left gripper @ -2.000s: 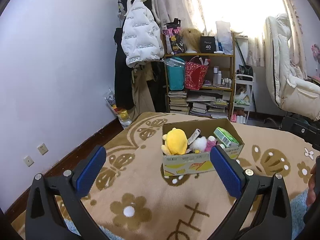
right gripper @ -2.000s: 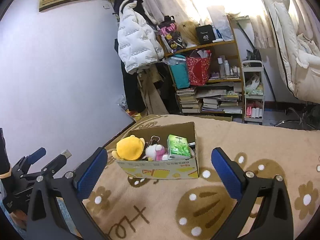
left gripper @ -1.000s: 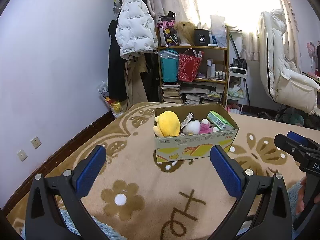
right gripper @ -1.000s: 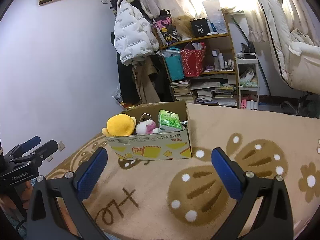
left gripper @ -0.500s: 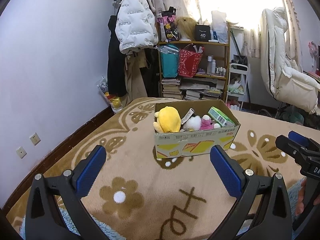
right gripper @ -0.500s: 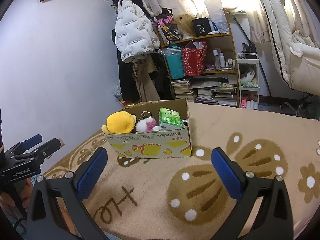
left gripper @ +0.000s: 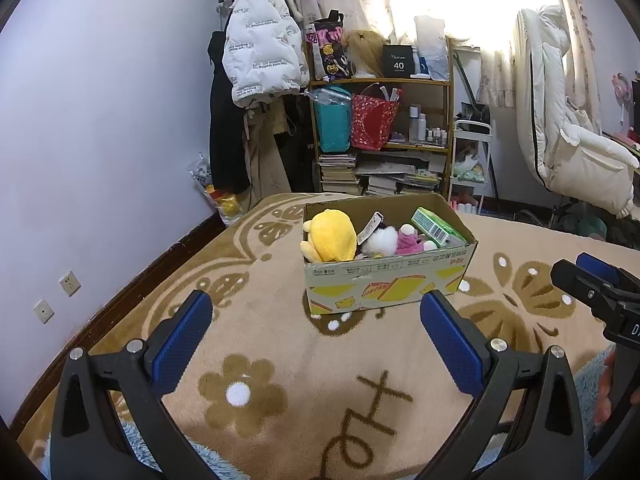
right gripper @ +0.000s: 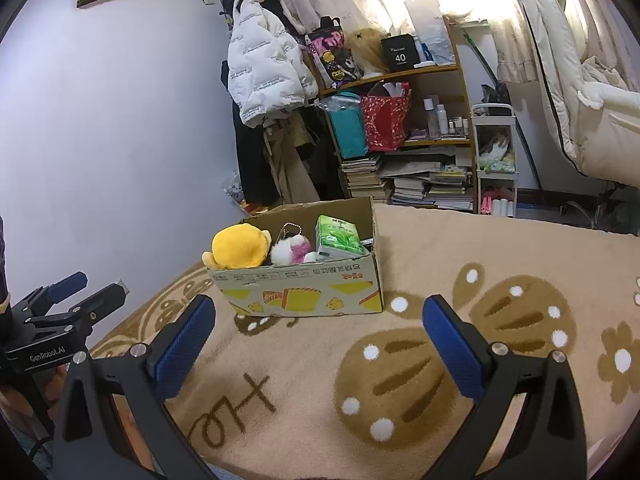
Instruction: Organize soft objects
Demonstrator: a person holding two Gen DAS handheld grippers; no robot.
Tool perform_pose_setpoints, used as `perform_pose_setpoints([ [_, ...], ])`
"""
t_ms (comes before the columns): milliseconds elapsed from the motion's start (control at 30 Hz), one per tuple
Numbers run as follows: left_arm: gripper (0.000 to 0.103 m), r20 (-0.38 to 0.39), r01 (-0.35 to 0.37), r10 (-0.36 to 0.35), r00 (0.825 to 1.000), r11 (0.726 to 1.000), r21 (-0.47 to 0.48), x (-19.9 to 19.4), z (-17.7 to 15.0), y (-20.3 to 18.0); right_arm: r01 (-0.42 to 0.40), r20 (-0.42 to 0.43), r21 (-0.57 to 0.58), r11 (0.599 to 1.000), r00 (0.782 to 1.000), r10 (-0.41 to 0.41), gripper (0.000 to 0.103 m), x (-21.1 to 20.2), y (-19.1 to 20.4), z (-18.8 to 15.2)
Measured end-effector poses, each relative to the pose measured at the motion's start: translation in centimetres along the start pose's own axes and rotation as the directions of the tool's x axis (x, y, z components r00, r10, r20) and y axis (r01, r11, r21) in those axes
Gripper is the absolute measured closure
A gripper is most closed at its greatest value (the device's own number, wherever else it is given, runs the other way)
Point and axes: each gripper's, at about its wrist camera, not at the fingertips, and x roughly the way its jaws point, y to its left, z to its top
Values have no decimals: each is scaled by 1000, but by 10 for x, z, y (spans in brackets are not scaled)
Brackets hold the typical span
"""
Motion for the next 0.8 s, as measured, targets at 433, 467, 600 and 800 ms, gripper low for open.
perform_pose_setpoints([
  [433, 0, -5, 7, -7, 1000, 1000, 0, 2, -2, 0, -2, 0, 0, 1000, 1000, 2, 0, 0, -1, 0],
  [467, 0, -6, 8, -8, 1000, 1000, 1, 2, -3, 0, -3, 0, 1, 1000, 1000, 3, 0, 0, -1, 0],
  [600, 0, -3, 8, -8, 1000, 1000, 7, 3, -4, -1, -3, -2, 3, 1000, 1000, 3, 0, 0, -3, 1],
  [800, 0, -4, 7, -7, 1000, 1000, 6, 3, -4, -2, 8, 3, 16, 1000, 1000, -8, 0, -1, -4, 1],
])
